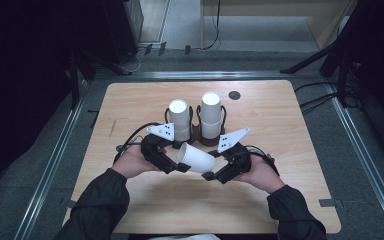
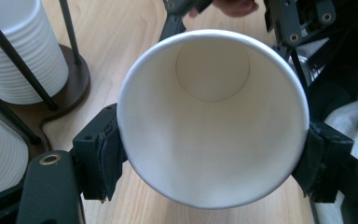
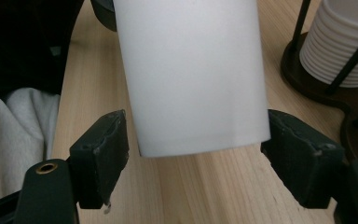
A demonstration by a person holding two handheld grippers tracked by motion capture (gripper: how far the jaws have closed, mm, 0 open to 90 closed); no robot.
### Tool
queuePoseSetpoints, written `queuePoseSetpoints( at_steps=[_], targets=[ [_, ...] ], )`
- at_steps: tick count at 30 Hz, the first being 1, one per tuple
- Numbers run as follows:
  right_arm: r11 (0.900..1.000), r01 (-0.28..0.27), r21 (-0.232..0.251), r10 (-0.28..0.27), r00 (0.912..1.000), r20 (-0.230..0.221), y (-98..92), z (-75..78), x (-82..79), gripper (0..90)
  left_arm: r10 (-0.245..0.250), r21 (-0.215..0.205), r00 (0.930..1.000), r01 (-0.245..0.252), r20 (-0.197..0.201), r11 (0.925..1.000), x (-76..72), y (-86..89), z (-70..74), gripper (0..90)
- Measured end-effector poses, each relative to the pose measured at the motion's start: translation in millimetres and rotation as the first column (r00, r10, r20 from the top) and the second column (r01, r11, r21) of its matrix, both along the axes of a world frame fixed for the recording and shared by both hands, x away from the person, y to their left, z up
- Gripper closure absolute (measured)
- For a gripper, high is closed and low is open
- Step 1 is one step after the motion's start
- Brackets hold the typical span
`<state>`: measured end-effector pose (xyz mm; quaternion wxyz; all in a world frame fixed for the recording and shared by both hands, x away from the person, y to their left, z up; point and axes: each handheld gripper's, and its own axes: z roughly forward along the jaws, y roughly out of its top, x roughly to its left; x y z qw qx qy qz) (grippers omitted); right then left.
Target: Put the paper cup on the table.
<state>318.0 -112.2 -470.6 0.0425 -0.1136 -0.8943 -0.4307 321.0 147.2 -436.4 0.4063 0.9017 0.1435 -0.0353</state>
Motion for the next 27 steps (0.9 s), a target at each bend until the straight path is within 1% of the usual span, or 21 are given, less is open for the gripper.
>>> queuePoseSetpoints(
  at_steps=[2,3,4,5,7,9,10,12,13,17,18,21,24,26,27],
  targets=[
    [1.0,0.011,-0.002,-0.011,0.9999,0.004,-2.4,-0.6,-0.6,23.4,-0.007,0.023,1.0,0.007,-0.003,0.9997,2.5,-2.7,-0.4,22.8],
    [1.0,0.015,-0.004,-0.015,0.9999,0.003,-3.2,-0.8,-0.9,23.4,-0.014,0.039,0.9999,0.014,0.002,0.9992,4.3,-5.1,-0.6,22.8],
    [1.0,0.019,-0.005,-0.019,0.9998,0.005,-4.2,-1.4,-1.3,23.4,-0.018,0.05,0.9998,0.019,-0.007,0.9986,5.9,-7.7,-1.1,22.8],
    [1.0,0.023,-0.008,-0.022,0.9997,0.009,-4.7,-2.2,-1.5,23.4,-0.024,0.064,0.9997,0.025,-0.006,0.9976,7.2,-10.8,-1.6,22.8],
    [0.999,0.029,-0.018,-0.028,0.9995,0.013,-5.4,-4.1,-1.8,23.4,-0.035,0.082,0.9994,0.035,-0.008,0.996,8.8,-14.2,-2.7,22.8],
    [0.999,0.032,-0.022,-0.032,0.9994,0.01,-5.5,-5.3,-1.8,23.4,-0.047,0.113,0.9989,0.046,-0.001,0.9925,9.1,-18.1,-4.4,22.8],
    [0.999,0.036,-0.023,-0.035,0.9993,0.009,-5.4,-6.1,-1.7,23.4,-0.051,0.122,0.9987,0.051,-0.007,0.9912,9.2,-20.1,-5.9,22.7],
    [0.999,0.039,-0.028,-0.039,0.9992,0.004,-4.9,-7.7,-1.6,23.4,-0.059,0.143,0.9982,0.059,0.001,0.988,9.5,-21.9,-7.3,22.7],
    [0.999,0.039,-0.03,-0.039,0.9992,0.006,-4.6,-8.3,-1.5,23.5,-0.061,0.151,0.9982,0.06,-0.001,0.9866,9.8,-22.6,-8.1,22.7],
    [0.999,0.038,-0.038,-0.038,0.9993,0.001,-1.8,-10.6,-1.1,23.7,-0.058,0.192,0.9982,0.054,0.014,0.9799,9.6,-24.4,-11.4,22.7],
    [0.999,0.036,-0.037,-0.036,0.9993,0.006,-1.1,-11.4,-0.6,23.7,-0.055,0.204,0.9985,0.051,0.011,0.9776,9.3,-24.8,-12.6,22.7],
    [0.999,0.027,-0.044,-0.027,0.9996,0.0,2.3,-14.1,0.0,24.2,-0.056,0.233,0.9984,0.051,0.012,0.9711,8.1,-25.4,-15.6,22.6],
    [0.999,0.02,-0.049,-0.02,0.9998,-0.005,6.7,-16.6,0.9,24.7,-0.058,0.246,0.9983,0.057,-0.002,0.9676,6.4,-24.6,-18.4,22.3],
    [0.999,-0.001,-0.05,0.0,1.0,-0.009,12.3,-18.9,1.5,25.0,-0.055,0.262,0.9985,0.053,-0.003,0.9635,5.3,-23.8,-20.1,22.3],
    [0.998,-0.004,-0.056,0.003,0.9999,-0.013,14.2,-19.5,1.2,25.0,-0.057,0.275,0.9984,0.055,0.0,0.9599,4.9,-23.1,-21.1,22.3]
  ],
)
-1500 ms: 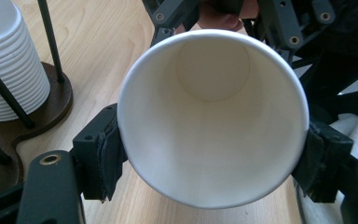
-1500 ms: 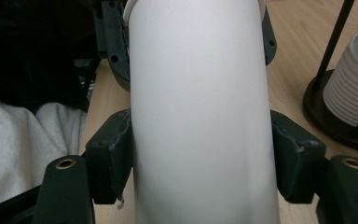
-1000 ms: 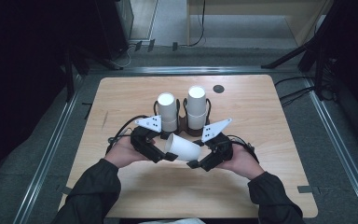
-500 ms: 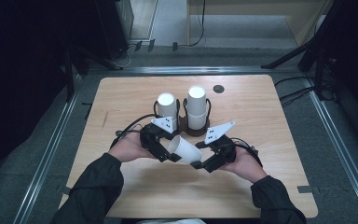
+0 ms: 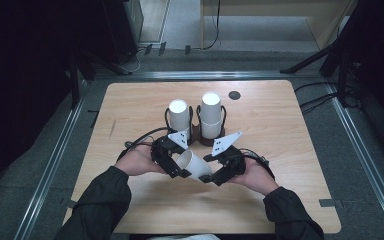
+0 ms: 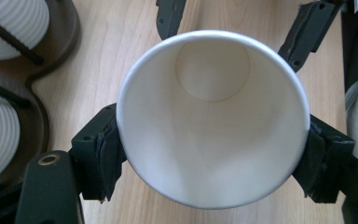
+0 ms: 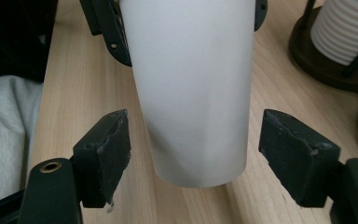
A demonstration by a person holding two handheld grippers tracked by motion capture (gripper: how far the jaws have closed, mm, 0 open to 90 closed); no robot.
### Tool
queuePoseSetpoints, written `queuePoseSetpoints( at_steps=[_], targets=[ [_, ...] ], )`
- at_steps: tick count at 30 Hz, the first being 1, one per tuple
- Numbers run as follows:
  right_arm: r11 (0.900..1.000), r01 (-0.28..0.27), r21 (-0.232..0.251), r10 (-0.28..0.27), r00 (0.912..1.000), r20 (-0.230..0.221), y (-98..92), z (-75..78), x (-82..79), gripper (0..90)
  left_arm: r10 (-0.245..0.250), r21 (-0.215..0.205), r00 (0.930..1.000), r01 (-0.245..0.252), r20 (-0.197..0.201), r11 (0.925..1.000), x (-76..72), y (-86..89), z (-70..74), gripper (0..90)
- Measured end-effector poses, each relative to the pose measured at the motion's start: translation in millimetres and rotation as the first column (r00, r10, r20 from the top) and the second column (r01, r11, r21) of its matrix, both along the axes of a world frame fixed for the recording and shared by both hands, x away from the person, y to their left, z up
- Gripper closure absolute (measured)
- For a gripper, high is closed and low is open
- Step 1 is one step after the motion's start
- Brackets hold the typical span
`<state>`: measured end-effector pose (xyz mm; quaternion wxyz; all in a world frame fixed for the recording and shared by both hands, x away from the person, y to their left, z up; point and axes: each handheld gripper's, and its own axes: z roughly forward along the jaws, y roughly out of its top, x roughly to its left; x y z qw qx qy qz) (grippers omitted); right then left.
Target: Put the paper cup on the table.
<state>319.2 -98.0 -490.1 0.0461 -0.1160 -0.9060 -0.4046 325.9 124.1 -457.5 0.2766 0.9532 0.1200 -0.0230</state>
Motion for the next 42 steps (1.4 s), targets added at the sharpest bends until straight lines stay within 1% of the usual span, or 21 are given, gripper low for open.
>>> queuePoseSetpoints(
  at_steps=[1,3,6,8,10,14,17,19,21,22,24,25,27,31,33,34,36,37,40,41,42],
  targets=[
    [1.0,-0.012,-0.003,0.012,0.9999,0.004,2.9,-1.5,0.4,25.0,0.006,0.009,1.0,-0.006,-0.002,0.9999,-0.8,0.4,-0.5,22.3],
    [1.0,-0.018,-0.013,0.018,0.9998,0.005,6.9,-3.2,0.0,25.1,0.006,0.025,1.0,-0.006,0.001,0.9997,-1.2,1.0,-1.1,22.3],
    [1.0,-0.026,-0.015,0.026,0.9997,0.001,12.1,-6.4,0.0,25.9,0.02,0.035,0.9998,-0.02,0.002,0.9992,-2.8,0.2,-2.2,22.1],
    [0.999,-0.029,-0.013,0.029,0.9996,0.0,15.0,-8.6,0.0,26.1,0.019,0.043,0.9998,-0.019,0.0,0.9989,-3.8,-0.6,-2.8,22.1],
    [0.999,-0.035,-0.024,0.035,0.9994,-0.006,18.5,-11.2,0.1,26.8,0.015,0.051,0.9999,-0.014,-0.003,0.9986,-5.4,-1.4,-2.9,22.1],
    [0.998,-0.043,-0.041,0.043,0.9991,0.002,23.5,-14.7,0.1,29.0,0.023,0.056,0.9997,-0.022,-0.004,0.9982,-7.7,-2.8,-3.1,22.1],
    [0.998,-0.049,-0.049,0.05,0.9988,0.005,26.0,-16.0,-0.3,30.1,0.02,0.063,0.9998,-0.02,0.002,0.9978,-9.0,-3.5,-3.4,21.8],
    [0.997,-0.055,-0.051,0.055,0.9985,0.006,26.4,-16.1,-0.6,30.9,0.02,0.061,0.9998,-0.02,-0.001,0.9979,-9.0,-3.2,-3.3,21.8],
    [0.997,-0.061,-0.052,0.062,0.9978,0.023,25.9,-15.4,-1.2,31.5,0.016,0.054,0.9999,-0.016,0.001,0.9984,-8.7,-2.6,-3.2,21.4],
    [0.997,-0.06,-0.053,0.062,0.9978,0.025,25.8,-14.9,-1.4,31.6,0.012,0.053,0.9999,-0.012,0.007,0.9985,-8.7,-2.3,-2.8,21.0],
    [0.996,-0.065,-0.055,0.067,0.9972,0.033,25.2,-13.6,-1.4,31.8,0.01,0.034,0.9998,-0.011,0.017,0.9994,-9.4,-1.9,-2.1,19.7],
    [0.996,-0.066,-0.055,0.068,0.9973,0.029,24.8,-12.7,-1.5,31.8,0.008,0.028,0.9998,-0.009,0.019,0.9996,-9.0,-1.6,-1.7,18.9],
    [0.997,-0.061,-0.048,0.063,0.9975,0.031,23.6,-11.5,-0.9,31.8,0.012,0.017,0.9998,-0.013,0.018,0.9998,-8.4,-1.5,-1.5,14.0],
    [0.999,-0.036,-0.026,0.037,0.9987,0.035,17.6,-7.2,1.4,31.8,0.036,-0.039,0.9993,-0.035,0.014,0.9986,-7.4,1.5,1.0,10.0],
    [1.0,-0.029,-0.007,0.029,0.9991,0.032,14.9,-4.3,2.4,31.8,0.055,-0.071,0.9984,-0.054,0.01,0.996,-5.9,4.2,3.4,8.9],
    [1.0,-0.024,-0.003,0.025,0.9989,0.039,13.5,-2.5,2.7,31.8,0.06,-0.095,0.9982,-0.059,0.007,0.9938,-5.0,6.6,5.2,8.9],
    [1.0,-0.019,0.01,0.018,0.9989,0.044,10.9,1.3,2.7,31.8,0.065,-0.124,0.9979,-0.065,-0.002,0.9902,-4.2,9.8,7.9,9.0],
    [1.0,-0.015,0.017,0.014,0.9987,0.049,9.6,3.3,2.5,31.8,0.07,-0.139,0.9976,-0.069,0.0,0.9879,-4.3,10.7,8.7,8.9],
    [0.999,-0.008,0.036,0.005,0.9977,0.067,6.1,8.9,1.9,31.8,0.076,-0.174,0.9971,-0.075,0.0,0.9819,-4.4,14.5,12.2,9.0],
    [0.999,-0.005,0.039,0.002,0.998,0.064,5.0,9.9,2.0,31.7,0.078,-0.185,0.9969,-0.076,0.003,0.9798,-4.4,15.8,13.2,9.0],
    [0.999,0.004,0.047,-0.008,0.9978,0.066,2.8,11.6,2.3,31.8,0.083,-0.195,0.9965,-0.082,-0.002,0.9774,-4.6,16.5,13.4,9.0]
  ],
)
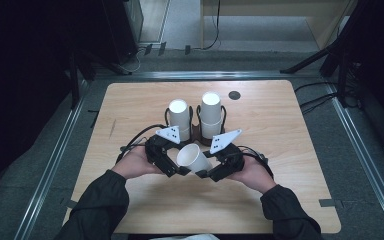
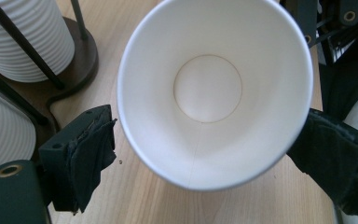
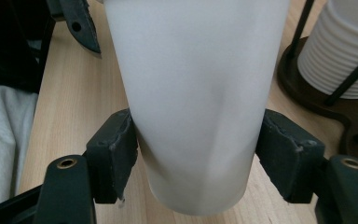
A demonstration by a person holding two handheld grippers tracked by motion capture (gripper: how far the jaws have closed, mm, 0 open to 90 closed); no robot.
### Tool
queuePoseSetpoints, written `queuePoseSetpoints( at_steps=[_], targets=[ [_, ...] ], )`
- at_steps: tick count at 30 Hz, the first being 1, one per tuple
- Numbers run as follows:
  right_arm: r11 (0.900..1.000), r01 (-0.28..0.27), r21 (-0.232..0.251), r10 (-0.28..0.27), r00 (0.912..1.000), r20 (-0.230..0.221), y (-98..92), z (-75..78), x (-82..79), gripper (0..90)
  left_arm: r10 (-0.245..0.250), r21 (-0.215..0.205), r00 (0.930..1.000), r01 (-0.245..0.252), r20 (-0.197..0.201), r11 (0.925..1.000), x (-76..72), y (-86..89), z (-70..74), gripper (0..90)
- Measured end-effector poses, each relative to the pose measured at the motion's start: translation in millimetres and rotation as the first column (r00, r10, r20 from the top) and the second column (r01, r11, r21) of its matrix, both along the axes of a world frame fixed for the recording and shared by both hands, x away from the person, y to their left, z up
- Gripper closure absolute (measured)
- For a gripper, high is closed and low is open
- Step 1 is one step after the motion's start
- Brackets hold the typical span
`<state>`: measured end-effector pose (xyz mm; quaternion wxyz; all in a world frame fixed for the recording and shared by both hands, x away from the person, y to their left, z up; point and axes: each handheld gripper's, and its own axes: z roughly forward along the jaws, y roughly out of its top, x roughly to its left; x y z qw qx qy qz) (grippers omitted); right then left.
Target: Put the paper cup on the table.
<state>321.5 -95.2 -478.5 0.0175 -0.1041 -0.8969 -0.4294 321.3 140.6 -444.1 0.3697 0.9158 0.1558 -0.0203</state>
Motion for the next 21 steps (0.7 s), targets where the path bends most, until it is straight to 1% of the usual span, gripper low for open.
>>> queuePoseSetpoints(
  at_steps=[3,4,6,9,10,12,13,16,18,20,21],
  targets=[
    [1.0,0.017,0.019,-0.017,0.9998,-0.012,-5.3,3.9,-0.3,31.7,0.001,-0.012,0.9999,-0.001,0.011,0.9999,0.0,1.1,1.1,9.0],
    [0.999,0.018,0.026,-0.018,0.9998,-0.007,-6.6,4.8,0.2,31.8,0.003,-0.023,1.0,-0.003,0.006,0.9997,-0.2,1.0,1.2,9.0],
    [0.999,0.025,0.039,-0.025,0.9997,-0.006,-9.9,7.4,0.3,31.7,0.004,-0.029,0.9999,-0.004,0.012,0.9996,-0.4,0.7,1.5,9.1],
    [0.998,0.034,0.052,-0.034,0.9994,0.001,-14.8,10.8,-0.1,31.7,0.013,-0.054,0.9998,-0.012,0.016,0.9985,-1.1,1.0,0.9,9.0],
    [0.998,0.037,0.053,-0.037,0.9993,-0.004,-16.2,11.6,-0.3,31.7,0.017,-0.074,0.9998,-0.016,0.006,0.9972,-0.7,1.8,0.3,9.0],
    [0.997,0.044,0.064,-0.044,0.999,-0.001,-19.0,13.8,-0.7,31.7,0.031,-0.093,0.9995,-0.031,-0.005,0.9952,0.2,4.0,-0.1,9.0],
    [0.996,0.047,0.076,-0.047,0.9989,0.002,-20.6,15.5,-0.8,31.7,0.037,-0.099,0.9993,-0.038,-0.007,0.9943,-0.1,4.4,0.1,9.0],
    [0.994,0.05,0.101,-0.051,0.9987,0.003,-23.6,19.7,-1.8,31.7,0.041,-0.127,0.9992,-0.041,-0.003,0.9911,-0.2,5.8,1.2,9.1],
    [0.993,0.052,0.11,-0.052,0.9986,0.001,-24.9,21.3,-2.4,31.7,0.04,-0.148,0.9991,-0.042,-0.013,0.9881,-1.0,6.0,1.1,9.1],
    [0.992,0.051,0.116,-0.051,0.9987,-0.005,-25.4,21.8,-2.7,31.7,0.047,-0.17,0.9989,-0.048,-0.007,0.9843,-2.8,5.4,0.9,9.3],
    [0.992,0.05,0.118,-0.05,0.9988,-0.005,-25.3,21.8,-2.8,31.7,0.048,-0.178,0.9988,-0.049,-0.013,0.9829,-3.3,4.6,1.0,9.3]
  ],
)
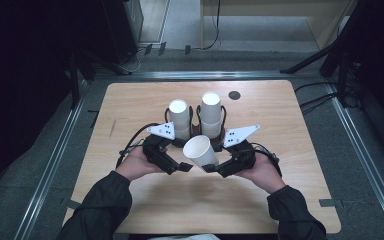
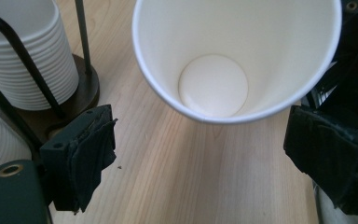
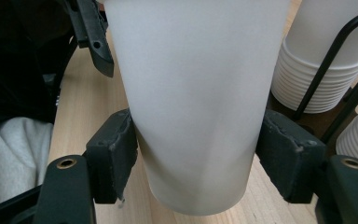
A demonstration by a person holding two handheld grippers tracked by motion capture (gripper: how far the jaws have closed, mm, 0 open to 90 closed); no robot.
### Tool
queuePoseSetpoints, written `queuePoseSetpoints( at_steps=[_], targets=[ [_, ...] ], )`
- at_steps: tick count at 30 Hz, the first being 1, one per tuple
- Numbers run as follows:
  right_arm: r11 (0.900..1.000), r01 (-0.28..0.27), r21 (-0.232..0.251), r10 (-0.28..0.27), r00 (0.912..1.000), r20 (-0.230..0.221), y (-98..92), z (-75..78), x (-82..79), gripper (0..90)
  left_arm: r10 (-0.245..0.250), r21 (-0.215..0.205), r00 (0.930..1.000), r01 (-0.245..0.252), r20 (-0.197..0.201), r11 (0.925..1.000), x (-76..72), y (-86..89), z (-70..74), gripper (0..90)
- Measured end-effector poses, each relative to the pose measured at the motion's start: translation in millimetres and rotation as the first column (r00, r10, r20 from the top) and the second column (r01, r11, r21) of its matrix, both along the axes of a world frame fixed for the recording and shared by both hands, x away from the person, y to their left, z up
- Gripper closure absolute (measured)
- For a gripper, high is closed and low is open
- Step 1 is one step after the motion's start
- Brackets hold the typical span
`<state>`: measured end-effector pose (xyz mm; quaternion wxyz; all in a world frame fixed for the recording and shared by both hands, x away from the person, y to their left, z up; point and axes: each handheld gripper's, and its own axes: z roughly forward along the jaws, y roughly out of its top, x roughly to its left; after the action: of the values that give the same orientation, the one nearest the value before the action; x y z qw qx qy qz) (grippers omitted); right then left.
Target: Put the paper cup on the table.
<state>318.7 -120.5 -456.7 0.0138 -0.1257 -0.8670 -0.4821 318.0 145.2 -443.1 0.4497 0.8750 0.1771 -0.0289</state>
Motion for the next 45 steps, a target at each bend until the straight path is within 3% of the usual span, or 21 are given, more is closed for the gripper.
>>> queuePoseSetpoints(
  at_steps=[6,10,19,25,32,35,39,45],
  targets=[
    [0.999,-0.021,0.033,0.022,0.9987,-0.045,2.6,-2.8,-0.2,31.6,0.01,-0.06,0.9999,-0.01,0.01,0.9981,-4.3,-5.7,1.2,9.6],
    [0.999,-0.031,0.031,0.033,0.9982,-0.051,6.8,-5.5,-1.2,31.6,0.008,-0.071,0.9997,-0.007,0.025,0.9975,-7.2,-10.0,0.7,9.6],
    [0.998,-0.056,0.043,0.059,0.9948,-0.083,12.6,-9.2,-2.1,31.6,0.027,-0.147,0.9996,-0.027,-0.005,0.9888,-7.0,-9.1,0.5,14.1],
    [0.998,-0.059,0.038,0.062,0.9945,-0.085,12.9,-9.7,-2.1,32.0,0.014,-0.132,0.9999,-0.012,0.008,0.9912,-8.4,-9.5,1.6,20.9],
    [0.998,-0.069,0.008,0.07,0.9936,-0.089,12.8,-12.3,-1.7,31.9,0.005,-0.089,1.0,-0.004,0.006,0.996,-8.0,-11.8,0.5,22.6],
    [0.997,-0.072,0.012,0.073,0.9926,-0.097,12.9,-12.9,-1.0,31.1,0.006,-0.089,1.0,-0.005,0.008,0.996,-8.1,-11.4,1.4,22.7],
    [0.998,-0.06,0.014,0.062,0.9927,-0.103,12.5,-12.5,-0.3,24.1,0.015,-0.088,0.9998,-0.014,0.014,0.996,-6.9,-8.3,2.9,22.8],
    [0.999,-0.036,-0.035,0.033,0.9951,-0.094,9.8,-14.5,-0.1,21.9,0.033,-0.082,0.9993,-0.031,0.018,0.9962,-4.6,-2.3,5.1,22.8]
  ],
)
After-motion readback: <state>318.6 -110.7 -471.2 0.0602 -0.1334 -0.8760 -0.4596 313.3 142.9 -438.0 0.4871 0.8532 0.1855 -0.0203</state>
